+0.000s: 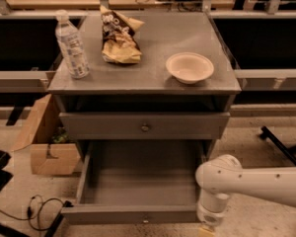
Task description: Open middle drawer
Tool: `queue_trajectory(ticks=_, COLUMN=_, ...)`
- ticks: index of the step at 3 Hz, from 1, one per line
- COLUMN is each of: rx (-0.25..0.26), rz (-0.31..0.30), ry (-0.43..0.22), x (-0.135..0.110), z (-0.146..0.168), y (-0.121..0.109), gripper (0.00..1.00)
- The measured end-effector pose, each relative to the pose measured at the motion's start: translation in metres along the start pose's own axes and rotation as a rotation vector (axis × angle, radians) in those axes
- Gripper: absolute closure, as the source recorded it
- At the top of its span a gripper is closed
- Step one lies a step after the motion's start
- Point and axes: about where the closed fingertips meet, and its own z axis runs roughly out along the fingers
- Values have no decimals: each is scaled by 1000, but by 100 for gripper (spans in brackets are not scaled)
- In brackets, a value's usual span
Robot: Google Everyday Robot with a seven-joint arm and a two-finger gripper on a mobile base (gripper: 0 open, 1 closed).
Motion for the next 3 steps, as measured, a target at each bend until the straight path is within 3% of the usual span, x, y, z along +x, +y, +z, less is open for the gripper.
queue_trajectory(ticks=1, rx=0, rz=0, ry=0, x=-3, z=-4, y=-6, gripper=68)
queue_trajectory(ticks=2, rx=0, rz=0, ry=0, x=-5, z=-5, y=-10, gripper=91)
queue_trajectory(ticks=3, rx=0, rz=0, ry=0, x=-7, z=-7, y=-13, gripper=100)
